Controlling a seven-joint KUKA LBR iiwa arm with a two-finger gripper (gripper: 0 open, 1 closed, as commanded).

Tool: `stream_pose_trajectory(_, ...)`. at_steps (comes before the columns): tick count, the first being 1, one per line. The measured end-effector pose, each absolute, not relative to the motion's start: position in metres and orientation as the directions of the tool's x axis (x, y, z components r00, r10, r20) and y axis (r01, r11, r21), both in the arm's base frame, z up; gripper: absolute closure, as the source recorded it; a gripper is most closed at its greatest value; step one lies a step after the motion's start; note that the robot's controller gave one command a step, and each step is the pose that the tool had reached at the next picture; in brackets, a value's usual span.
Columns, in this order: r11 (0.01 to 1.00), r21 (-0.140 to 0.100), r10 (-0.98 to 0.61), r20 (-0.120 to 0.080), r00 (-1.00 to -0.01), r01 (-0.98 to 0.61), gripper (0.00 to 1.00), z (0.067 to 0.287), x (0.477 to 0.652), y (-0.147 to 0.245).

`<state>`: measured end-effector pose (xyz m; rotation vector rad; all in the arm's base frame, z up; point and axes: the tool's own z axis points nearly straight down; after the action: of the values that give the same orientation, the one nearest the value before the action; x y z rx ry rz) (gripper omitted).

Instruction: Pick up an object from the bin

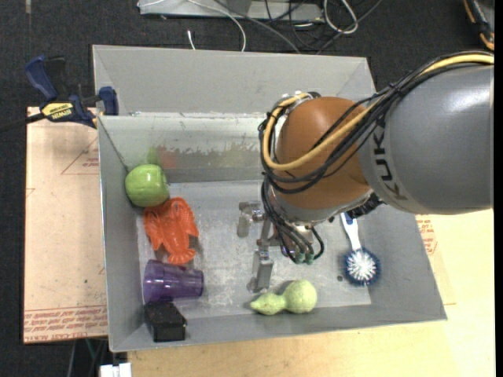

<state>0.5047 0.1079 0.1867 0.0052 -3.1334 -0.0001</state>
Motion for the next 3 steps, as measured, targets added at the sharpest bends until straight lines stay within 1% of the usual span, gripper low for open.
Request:
stream_pose_trajectory(1,1.0,0.001,0.001,0.0,-1.0,0.001,0.0,0.191,0.507,0.107)
stream_pose_trajectory(2,0.984,0.002,-0.18,-0.002,-0.984,-0.18,0.0,0.088,0.509,0.224)
stream_pose_trajectory(3,0.976,0.0,-0.22,-0.016,-0.975,-0.22,0.0,0.14,0.534,0.247)
